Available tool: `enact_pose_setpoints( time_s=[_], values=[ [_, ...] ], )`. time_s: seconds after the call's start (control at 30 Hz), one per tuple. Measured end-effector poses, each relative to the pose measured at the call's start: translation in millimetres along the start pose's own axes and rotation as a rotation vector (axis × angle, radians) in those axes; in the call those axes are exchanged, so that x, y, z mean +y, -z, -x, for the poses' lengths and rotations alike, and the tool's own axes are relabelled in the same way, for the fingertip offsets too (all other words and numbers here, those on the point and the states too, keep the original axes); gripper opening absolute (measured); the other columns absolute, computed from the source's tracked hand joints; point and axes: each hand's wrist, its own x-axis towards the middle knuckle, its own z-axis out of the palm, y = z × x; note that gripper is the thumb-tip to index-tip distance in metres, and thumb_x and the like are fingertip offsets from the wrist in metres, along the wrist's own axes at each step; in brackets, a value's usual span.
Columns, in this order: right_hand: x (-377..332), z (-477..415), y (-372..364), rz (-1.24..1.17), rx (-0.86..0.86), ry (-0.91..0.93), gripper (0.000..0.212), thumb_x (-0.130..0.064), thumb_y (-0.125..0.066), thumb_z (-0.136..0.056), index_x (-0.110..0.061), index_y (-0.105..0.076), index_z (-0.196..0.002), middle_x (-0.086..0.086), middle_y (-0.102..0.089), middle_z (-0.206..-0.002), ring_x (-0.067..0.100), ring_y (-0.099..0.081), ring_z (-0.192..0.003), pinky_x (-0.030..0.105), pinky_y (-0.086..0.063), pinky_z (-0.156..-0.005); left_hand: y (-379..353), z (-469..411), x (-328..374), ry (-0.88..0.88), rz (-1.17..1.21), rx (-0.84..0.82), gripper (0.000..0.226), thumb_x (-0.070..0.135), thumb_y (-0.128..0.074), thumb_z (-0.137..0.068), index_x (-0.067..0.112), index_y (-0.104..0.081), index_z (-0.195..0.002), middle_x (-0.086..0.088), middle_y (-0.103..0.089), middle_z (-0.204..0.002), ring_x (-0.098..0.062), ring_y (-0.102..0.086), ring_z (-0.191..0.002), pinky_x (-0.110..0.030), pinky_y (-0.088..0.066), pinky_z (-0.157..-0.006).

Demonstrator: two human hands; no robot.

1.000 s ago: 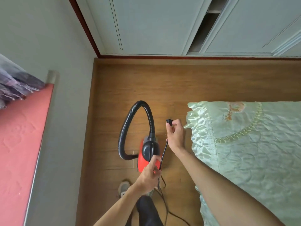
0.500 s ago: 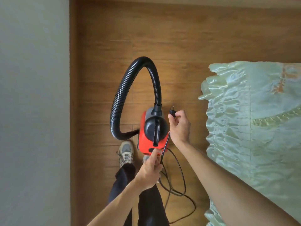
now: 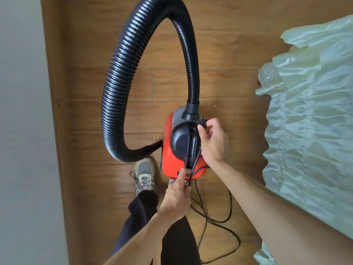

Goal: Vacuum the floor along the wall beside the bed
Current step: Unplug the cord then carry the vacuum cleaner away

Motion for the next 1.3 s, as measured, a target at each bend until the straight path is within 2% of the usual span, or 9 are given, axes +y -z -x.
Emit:
enact_pose_setpoints(
  time_s=[0.13,0.33,0.53,0.77,0.87,1.0,1.13,1.3],
  values=[
    [12.7,-7.8,-16.2,-0.017,-0.007,0.013,0.019,-0.029,-0.060,-0.096,-0.012,-0.050,-0.093,0.004,-0.052,-0.059,0.023,-0.051,-0.057,0.036,-0.040,-0.057,-7.5,-19.5,-14.8,-0.005,-0.021,0.024,0.041,0.003,-0.043,-0.095,0.037,-0.040,-0.116,0.011,-0.053,-0.080,-0.023,-0.053,-0.078,-0.043,-0.050,-0.075],
    [25.8,-17.1,-37.9,0.002,-0.002,0.024,0.019,-0.032,-0.060,-0.096,-0.014,-0.052,-0.096,-0.004,-0.051,-0.068,0.021,-0.051,-0.066,0.034,-0.039,-0.059,-10.3,-37.3,-32.0,0.084,-0.005,0.064,0.023,0.008,-0.045,-0.096,0.031,-0.044,-0.101,-0.008,-0.063,-0.082,-0.033,-0.059,-0.069,-0.040,-0.049,-0.059],
    [28.5,-20.2,-47.3,0.008,0.008,0.054,0.020,-0.032,-0.060,-0.095,-0.013,-0.055,-0.099,0.000,-0.053,-0.077,0.017,-0.049,-0.071,0.026,-0.029,-0.059,-9.6,-47.7,-38.7,0.104,-0.032,0.086,0.013,0.007,-0.047,-0.099,0.018,-0.048,-0.103,-0.007,-0.062,-0.085,-0.017,-0.056,-0.066,-0.020,-0.039,-0.052],
    [33.6,-22.0,-51.7,0.003,-0.003,0.030,0.022,-0.033,-0.062,-0.095,-0.012,-0.055,-0.098,0.006,-0.055,-0.082,0.014,-0.044,-0.070,0.022,-0.025,-0.059,-11.6,-55.5,-42.7,0.101,-0.068,0.069,0.013,0.006,-0.048,-0.098,0.019,-0.047,-0.100,-0.001,-0.061,-0.083,-0.011,-0.053,-0.062,-0.013,-0.036,-0.049],
    [35.9,-23.1,-53.6,0.011,-0.008,0.027,0.023,-0.034,-0.062,-0.094,-0.012,-0.055,-0.099,0.005,-0.054,-0.081,0.014,-0.045,-0.071,0.022,-0.026,-0.060,-11.0,-60.0,-44.2,0.098,-0.103,0.063,0.013,0.006,-0.047,-0.098,0.019,-0.046,-0.097,0.001,-0.060,-0.077,-0.009,-0.052,-0.059,-0.014,-0.035,-0.050],
    [36.8,-22.3,-56.2,0.002,-0.002,0.014,0.025,-0.033,-0.063,-0.094,-0.010,-0.055,-0.101,0.006,-0.055,-0.084,0.016,-0.048,-0.073,0.025,-0.033,-0.063,-8.2,-59.7,-41.6,0.095,-0.126,0.074,0.008,0.011,-0.048,-0.099,0.018,-0.049,-0.100,0.001,-0.062,-0.082,-0.011,-0.058,-0.067,-0.018,-0.043,-0.055],
    [35.1,-15.6,-54.7,-0.036,-0.013,-0.011,0.025,-0.031,-0.063,-0.094,-0.009,-0.053,-0.102,0.005,-0.055,-0.084,0.019,-0.051,-0.074,0.030,-0.038,-0.064,-0.7,-56.1,-37.7,0.119,-0.141,0.065,0.005,0.016,-0.054,-0.097,0.019,-0.052,-0.099,-0.001,-0.066,-0.085,-0.020,-0.067,-0.081,-0.035,-0.056,-0.074],
    [36.0,-8.8,-52.9,-0.087,-0.030,-0.026,0.025,-0.031,-0.063,-0.094,-0.009,-0.053,-0.104,0.003,-0.056,-0.083,0.022,-0.054,-0.076,0.032,-0.040,-0.067,8.8,-56.9,-30.3,0.127,-0.138,0.083,0.009,0.014,-0.058,-0.094,0.019,-0.052,-0.099,0.006,-0.059,-0.077,-0.019,-0.063,-0.076,-0.029,-0.051,-0.068]
  ],
)
